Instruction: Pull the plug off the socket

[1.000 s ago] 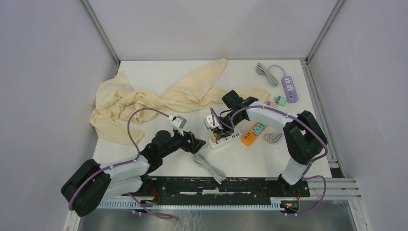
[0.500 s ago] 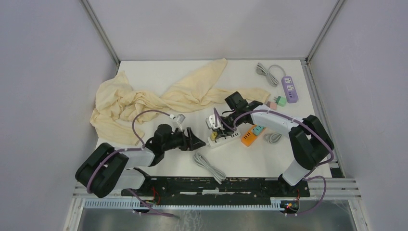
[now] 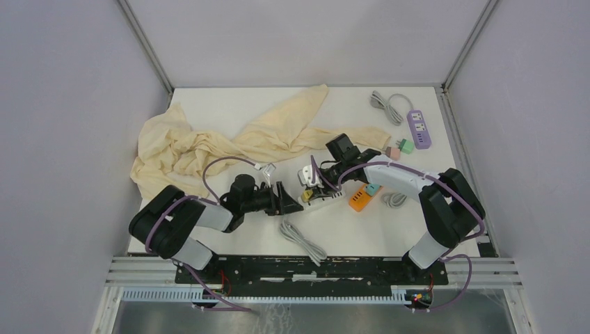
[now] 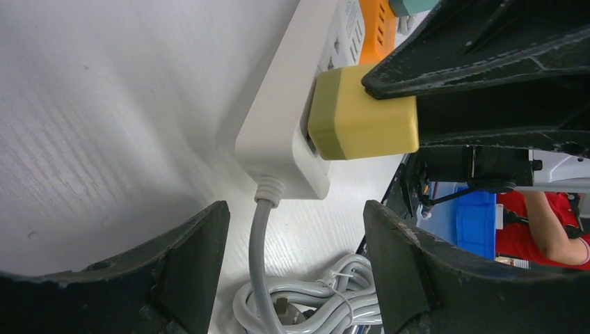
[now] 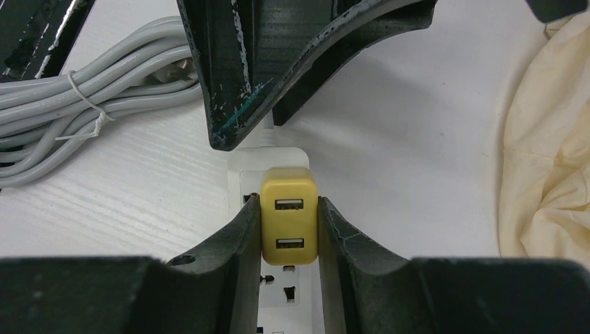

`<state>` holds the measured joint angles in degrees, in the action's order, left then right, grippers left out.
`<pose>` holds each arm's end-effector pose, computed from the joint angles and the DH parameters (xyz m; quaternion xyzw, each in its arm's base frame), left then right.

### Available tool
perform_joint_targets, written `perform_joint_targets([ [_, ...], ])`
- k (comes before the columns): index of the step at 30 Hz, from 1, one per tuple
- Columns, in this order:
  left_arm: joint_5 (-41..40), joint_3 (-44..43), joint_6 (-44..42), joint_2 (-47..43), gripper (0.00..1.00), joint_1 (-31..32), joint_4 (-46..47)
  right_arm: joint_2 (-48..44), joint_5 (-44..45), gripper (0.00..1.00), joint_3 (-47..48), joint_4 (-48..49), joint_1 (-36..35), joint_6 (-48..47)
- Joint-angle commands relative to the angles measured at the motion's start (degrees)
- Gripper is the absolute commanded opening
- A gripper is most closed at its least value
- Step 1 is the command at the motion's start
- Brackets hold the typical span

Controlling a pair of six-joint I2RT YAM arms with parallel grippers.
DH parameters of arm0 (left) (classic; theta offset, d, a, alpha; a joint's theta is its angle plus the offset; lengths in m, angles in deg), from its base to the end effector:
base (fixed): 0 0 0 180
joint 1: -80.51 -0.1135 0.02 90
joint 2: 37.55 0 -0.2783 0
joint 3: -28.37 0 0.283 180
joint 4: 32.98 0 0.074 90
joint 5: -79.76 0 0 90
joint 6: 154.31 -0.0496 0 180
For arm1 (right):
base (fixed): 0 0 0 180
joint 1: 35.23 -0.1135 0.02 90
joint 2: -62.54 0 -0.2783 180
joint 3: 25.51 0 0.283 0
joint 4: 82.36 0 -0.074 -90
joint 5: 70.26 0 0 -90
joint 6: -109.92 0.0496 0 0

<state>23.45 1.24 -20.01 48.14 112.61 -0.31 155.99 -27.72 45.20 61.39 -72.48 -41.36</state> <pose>0.1975 -0.1564 0.0992 0.0667 0.8229 -0.5071 0.2473 0.2590 0.2428 0.1897 -0.7386 0.4941 0.3283 0.3201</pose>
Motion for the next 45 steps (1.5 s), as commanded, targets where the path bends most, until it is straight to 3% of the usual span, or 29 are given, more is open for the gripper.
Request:
perform_joint_targets([
  [1, 2.2, -1.6, 3.1, 3.0, 0.77, -0.3, 5.4, -2.9, -3.3, 0.04, 0.0, 4.7, -0.7, 2.1],
  [11, 3.5, -2.5, 4.7, 5.8, 0.71, -0.3, 8.9, -2.7, -3.6, 0.04, -0.5, 7.5, -1.6, 4.9],
  [19, 4.4, -2.5, 5.3, 6.1, 0.55, -0.4, 9.8, -2.6, -2.8, 0.04, -0.4, 7.8, -1.8, 5.5],
  [24, 4.8, -2.4, 5.6, 6.0, 0.35, -0.8, 10.3, -2.2, -2.8, 0.03, -0.1, 7.0, -1.8, 5.4],
  [30, 5.6, -1.7, 6.8, 6.1, 0.04, -1.8, 12.7, -1.1, -2.1, 0.04, 1.1, 4.6, -2.5, 5.5],
  [39, 5.0, 0.4, 9.8, 4.6, 0.03, -2.9, 15.8, 1.9, 13.3, 0.02, 6.1, 2.8, -6.7, 9.9],
  [42, 4.1, 1.2, 9.0, 2.3, 0.03, -3.8, 13.9, 1.6, 16.7, 0.02, 6.5, 0.1, -6.4, 6.4],
  [45, 4.0, 1.6, 8.1, 0.6, 0.03, -4.8, 12.3, -0.2, 14.4, 0.02, 4.8, -2.3, -6.0, 0.5],
])
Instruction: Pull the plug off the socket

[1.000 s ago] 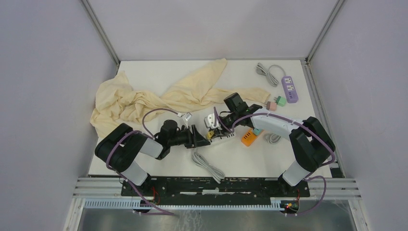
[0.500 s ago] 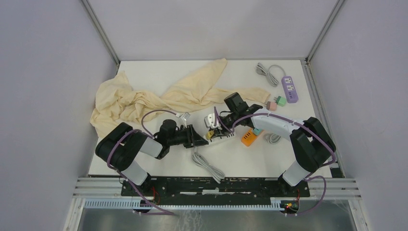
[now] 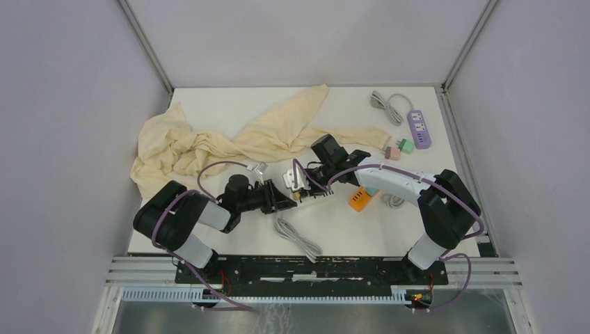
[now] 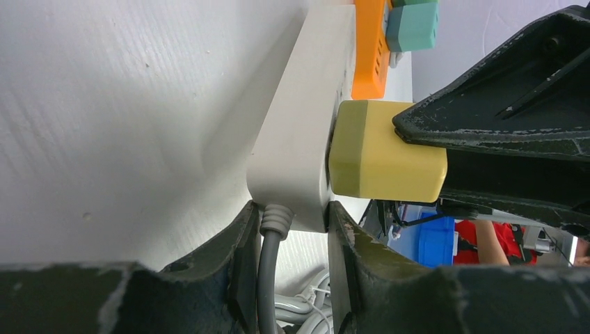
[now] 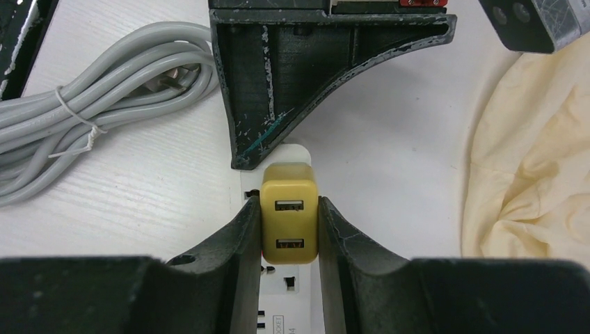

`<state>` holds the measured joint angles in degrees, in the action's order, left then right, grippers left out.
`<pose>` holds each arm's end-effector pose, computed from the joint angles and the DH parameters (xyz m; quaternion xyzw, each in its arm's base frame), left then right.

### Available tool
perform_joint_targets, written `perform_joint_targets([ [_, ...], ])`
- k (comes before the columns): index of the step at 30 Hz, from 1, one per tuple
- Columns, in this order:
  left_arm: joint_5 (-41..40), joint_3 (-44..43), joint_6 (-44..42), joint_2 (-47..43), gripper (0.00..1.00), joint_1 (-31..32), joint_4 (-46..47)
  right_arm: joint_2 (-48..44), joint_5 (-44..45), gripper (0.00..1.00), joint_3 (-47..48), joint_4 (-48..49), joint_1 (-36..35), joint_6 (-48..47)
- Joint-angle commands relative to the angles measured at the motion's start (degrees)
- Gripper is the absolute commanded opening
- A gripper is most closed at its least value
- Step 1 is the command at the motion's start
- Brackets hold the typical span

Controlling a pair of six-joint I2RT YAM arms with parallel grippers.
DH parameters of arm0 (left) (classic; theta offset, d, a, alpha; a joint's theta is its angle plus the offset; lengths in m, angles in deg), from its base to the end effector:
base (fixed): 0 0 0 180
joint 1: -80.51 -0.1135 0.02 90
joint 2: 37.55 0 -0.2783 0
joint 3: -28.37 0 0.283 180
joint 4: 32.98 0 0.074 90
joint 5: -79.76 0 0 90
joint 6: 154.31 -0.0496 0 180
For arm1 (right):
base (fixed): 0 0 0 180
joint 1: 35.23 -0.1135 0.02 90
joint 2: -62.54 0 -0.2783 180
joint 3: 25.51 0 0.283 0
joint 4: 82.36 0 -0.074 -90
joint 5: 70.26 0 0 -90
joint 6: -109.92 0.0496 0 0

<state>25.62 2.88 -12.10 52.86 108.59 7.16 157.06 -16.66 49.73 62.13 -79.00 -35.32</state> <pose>0.2030 -0.1413 0.0876 -0.0053 0.8184 -0.5288 0.2248 0.2503 0.2805 0.2044 -0.7499 0.5162 0.2675 0.3156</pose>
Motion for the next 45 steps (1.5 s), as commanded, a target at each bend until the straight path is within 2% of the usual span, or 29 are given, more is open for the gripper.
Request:
perform_joint_targets([
  [1, 1.8, 0.1, -0.2, -4.4, 0.03, -1.0, 4.3, -1.7, 1.6, 0.02, -0.3, -3.4, 0.5, -6.5],
  [6, 2.6, -0.6, -0.8, -3.6, 0.03, -1.2, 3.9, -1.6, -4.7, 0.0, -1.0, -0.5, -2.0, -1.3],
  [9, 3.2, -0.7, -0.3, -2.5, 0.03, -1.2, 5.0, 0.4, -3.8, 0.0, 0.5, 6.4, -3.0, 12.8],
  [11, 3.2, -0.5, -0.2, -2.2, 0.03, -1.3, 5.3, 1.8, -1.7, 0.0, 2.8, 6.6, -2.9, 16.7],
  [14, 3.0, -0.2, -0.3, -2.5, 0.03, -1.2, 5.4, 2.1, 0.7, 0.0, 3.4, 5.1, -1.0, 14.6],
  [20, 2.8, -0.4, -0.5, -2.1, 0.03, -1.3, 5.3, -1.1, -2.7, 0.0, -2.0, 1.8, 2.2, 0.9],
  [25, 2.9, -1.3, -0.9, -1.1, 0.03, -1.3, 5.3, -0.7, -5.1, 0.0, -0.9, 3.4, -1.4, 6.7],
  [30, 2.9, -1.2, -0.9, 0.4, 0.03, -1.3, 6.3, 1.7, -0.5, 0.0, 1.9, 9.0, -2.8, 21.2],
  [33, 3.0, -0.6, -0.7, 1.1, 0.03, -1.3, 7.3, 2.5, 4.4, 0.0, 4.0, 8.2, -1.9, 21.6],
  [35, 2.7, -0.4, -0.7, 1.1, 0.03, -1.3, 7.3, 2.5, 4.6, 0.0, 4.0, 6.7, 0.0, 19.4],
  [37, 2.5, -0.4, -0.8, 1.1, 0.03, -1.3, 7.3, 2.2, 3.1, 0.0, 3.4, 4.3, 2.1, 15.3],
  [41, 2.2, -0.7, -1.0, 1.1, 0.03, -1.3, 6.9, 0.6, -5.5, 0.0, 1.4, -2.1, 3.6, 4.9],
  [43, 2.1, -1.1, -1.4, 1.2, 0.03, -1.3, 6.2, 0.3, -10.5, 0.0, 0.8, -2.4, 2.9, 4.2],
  [45, 1.9, -1.2, -1.4, 1.2, 0.03, -1.3, 6.1, 0.5, -10.9, 0.0, 0.8, -1.5, 0.6, 5.0],
])
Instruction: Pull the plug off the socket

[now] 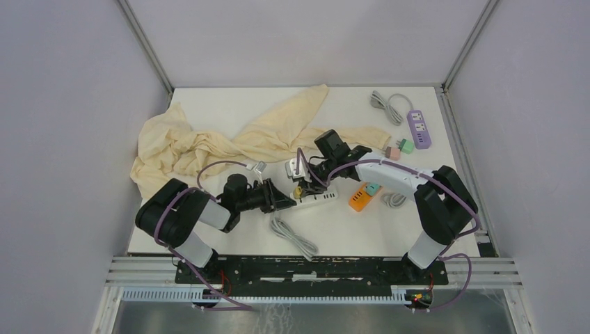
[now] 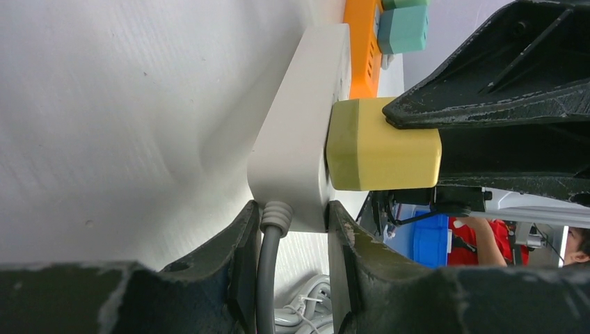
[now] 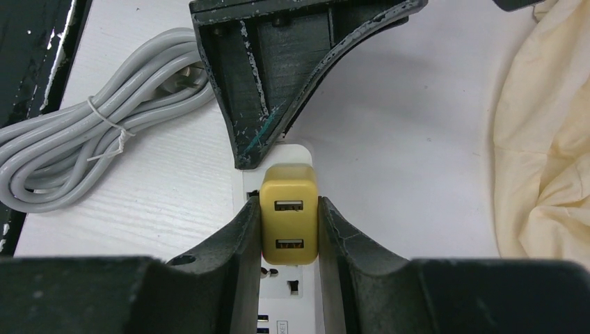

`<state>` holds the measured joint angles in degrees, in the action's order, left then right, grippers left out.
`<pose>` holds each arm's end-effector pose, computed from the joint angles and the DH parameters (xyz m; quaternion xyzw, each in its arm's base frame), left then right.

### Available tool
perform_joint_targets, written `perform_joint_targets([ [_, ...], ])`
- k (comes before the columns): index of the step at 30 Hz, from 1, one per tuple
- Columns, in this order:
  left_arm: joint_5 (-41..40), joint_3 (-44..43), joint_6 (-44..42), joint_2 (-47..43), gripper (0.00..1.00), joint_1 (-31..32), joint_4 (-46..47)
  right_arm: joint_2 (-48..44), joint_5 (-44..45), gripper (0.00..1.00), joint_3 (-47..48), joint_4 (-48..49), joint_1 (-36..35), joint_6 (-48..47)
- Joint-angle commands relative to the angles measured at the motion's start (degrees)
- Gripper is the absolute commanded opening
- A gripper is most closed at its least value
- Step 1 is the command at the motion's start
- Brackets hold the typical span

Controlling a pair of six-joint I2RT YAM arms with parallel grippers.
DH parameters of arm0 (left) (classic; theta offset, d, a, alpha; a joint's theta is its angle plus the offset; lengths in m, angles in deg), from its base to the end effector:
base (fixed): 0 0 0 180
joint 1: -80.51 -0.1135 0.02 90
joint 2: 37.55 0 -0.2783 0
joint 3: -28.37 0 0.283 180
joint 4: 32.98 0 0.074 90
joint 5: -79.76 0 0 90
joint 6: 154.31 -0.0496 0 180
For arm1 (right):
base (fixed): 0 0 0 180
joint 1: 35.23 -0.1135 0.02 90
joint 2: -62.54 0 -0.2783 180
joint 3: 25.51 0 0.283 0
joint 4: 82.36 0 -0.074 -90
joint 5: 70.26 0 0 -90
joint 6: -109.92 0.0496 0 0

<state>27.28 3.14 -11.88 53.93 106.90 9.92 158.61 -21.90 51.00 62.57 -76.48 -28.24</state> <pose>0.2062 -0.1361 0.0878 -0.0061 0.8106 -0.5379 0.2313 0.2643 0.2756 0.2049 -0.7032 0.5570 0.3209 0.3038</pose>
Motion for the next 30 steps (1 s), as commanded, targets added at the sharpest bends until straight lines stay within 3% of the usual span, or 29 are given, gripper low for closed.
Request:
perform_joint_targets([
  [1, 0.2, -1.4, -1.6, 0.0, 0.03, 0.4, 3.3, -0.8, -4.5, 0.0, -0.4, 0.0, -3.1, 1.0],
  [6, 0.0, -0.9, -1.7, -0.1, 0.03, 0.5, 3.1, 1.6, 4.4, 0.0, 2.2, 9.3, -4.4, 18.2],
  [10, -0.4, -0.5, -2.0, -0.6, 0.03, 0.4, 2.8, 2.7, 5.6, 0.0, 3.9, 6.6, -1.0, 17.0],
  [14, -0.6, -0.6, -2.6, -1.1, 0.03, 0.4, 1.9, 1.0, -0.8, 0.0, 2.2, 1.7, 2.8, 8.2],
  [20, -0.9, -1.0, -2.5, -1.1, 0.03, 0.4, 2.0, -1.3, -9.5, 0.02, -1.0, 1.7, 0.5, 3.1],
  [26, -1.2, -0.4, -2.3, -2.1, 0.03, 0.5, 1.7, 0.9, -0.5, 0.02, 0.6, 12.1, -3.7, 21.1],
  [30, -1.9, 0.1, -2.8, -3.3, 0.03, 0.4, 0.6, 2.0, 2.1, 0.02, 3.6, 9.7, -1.1, 23.0],
])
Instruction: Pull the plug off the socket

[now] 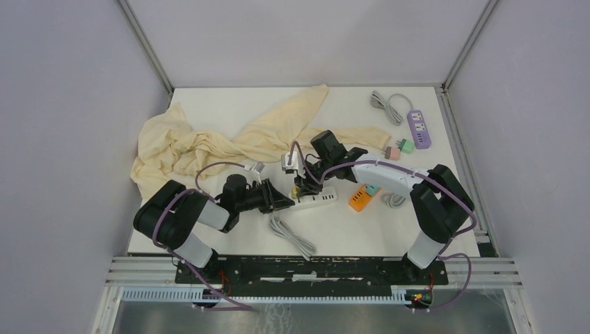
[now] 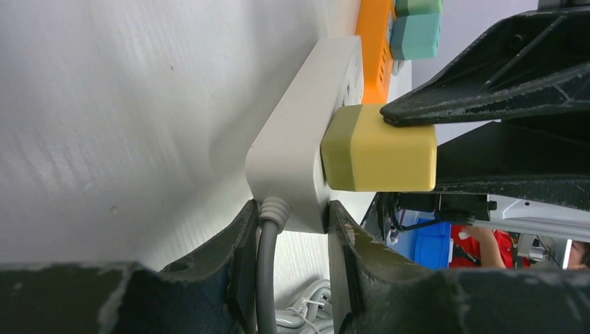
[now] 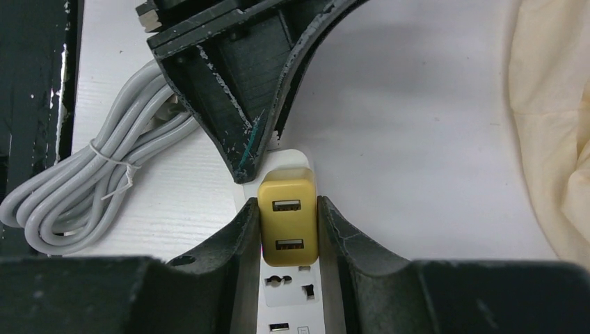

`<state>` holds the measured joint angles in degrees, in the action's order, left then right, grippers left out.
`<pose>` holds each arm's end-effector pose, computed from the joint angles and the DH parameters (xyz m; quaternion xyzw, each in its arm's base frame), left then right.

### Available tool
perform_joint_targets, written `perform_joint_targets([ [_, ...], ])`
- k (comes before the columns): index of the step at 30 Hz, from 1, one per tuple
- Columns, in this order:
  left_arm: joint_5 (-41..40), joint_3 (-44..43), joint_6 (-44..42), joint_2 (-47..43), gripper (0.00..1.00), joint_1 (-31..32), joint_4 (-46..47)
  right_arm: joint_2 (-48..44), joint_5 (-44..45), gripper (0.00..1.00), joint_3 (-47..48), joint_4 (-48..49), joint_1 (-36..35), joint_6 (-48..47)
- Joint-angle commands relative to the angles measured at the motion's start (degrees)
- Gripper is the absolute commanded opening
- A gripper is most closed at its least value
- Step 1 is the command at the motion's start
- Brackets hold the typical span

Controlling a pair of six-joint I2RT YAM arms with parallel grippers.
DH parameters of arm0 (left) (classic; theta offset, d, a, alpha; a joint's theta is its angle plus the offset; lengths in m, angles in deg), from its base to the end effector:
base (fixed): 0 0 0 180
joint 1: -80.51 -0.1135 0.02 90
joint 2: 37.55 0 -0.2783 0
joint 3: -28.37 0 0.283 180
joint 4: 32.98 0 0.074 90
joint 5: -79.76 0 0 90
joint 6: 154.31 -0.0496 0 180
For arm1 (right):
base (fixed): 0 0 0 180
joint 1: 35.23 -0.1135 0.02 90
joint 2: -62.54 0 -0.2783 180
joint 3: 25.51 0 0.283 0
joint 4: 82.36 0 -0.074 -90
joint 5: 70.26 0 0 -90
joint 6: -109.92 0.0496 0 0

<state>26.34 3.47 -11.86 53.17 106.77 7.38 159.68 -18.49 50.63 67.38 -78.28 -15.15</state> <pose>0.2041 -0.1337 0.0847 -0.0187 0.8199 -0.5266 0.2237 0.2637 0.2883 0.2001 -0.6460 0.6237 0.3300 0.2911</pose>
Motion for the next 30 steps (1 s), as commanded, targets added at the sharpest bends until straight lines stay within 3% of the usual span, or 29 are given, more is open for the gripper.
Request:
perform_joint_targets([
  [1, -1.1, -0.3, -3.0, -2.8, 0.03, 0.5, 2.7, 0.6, -3.1, 0.02, 3.8, 4.5, 2.0, 9.3],
  [6, -3.0, -0.5, -3.5, -3.6, 0.03, 0.5, 0.8, -1.4, -15.2, 0.01, 5.1, -5.0, 6.9, 1.3],
  [9, -4.7, -0.8, -3.7, -4.0, 0.03, 0.5, -0.6, -2.9, -17.9, 0.01, 3.9, -1.1, 6.8, 4.9],
  [14, -5.2, -1.5, -3.8, -4.3, 0.03, 0.6, -2.9, -5.2, -9.3, 0.0, 2.7, 3.8, 4.0, 9.5],
  [20, -6.9, -2.1, -4.4, -4.1, 0.03, 0.6, -5.3, -5.3, 6.7, 0.0, 6.5, 0.5, -2.8, 9.1],
  [24, -7.8, -2.4, -4.6, -4.2, 0.03, 0.6, -6.2, -5.1, 1.9, 0.0, 8.8, 0.0, -3.9, 14.4],
  [30, -9.2, -2.1, -5.2, -5.3, 0.03, 0.5, -8.7, -8.1, -0.4, 0.0, 8.8, -1.2, -1.4, 12.8],
])
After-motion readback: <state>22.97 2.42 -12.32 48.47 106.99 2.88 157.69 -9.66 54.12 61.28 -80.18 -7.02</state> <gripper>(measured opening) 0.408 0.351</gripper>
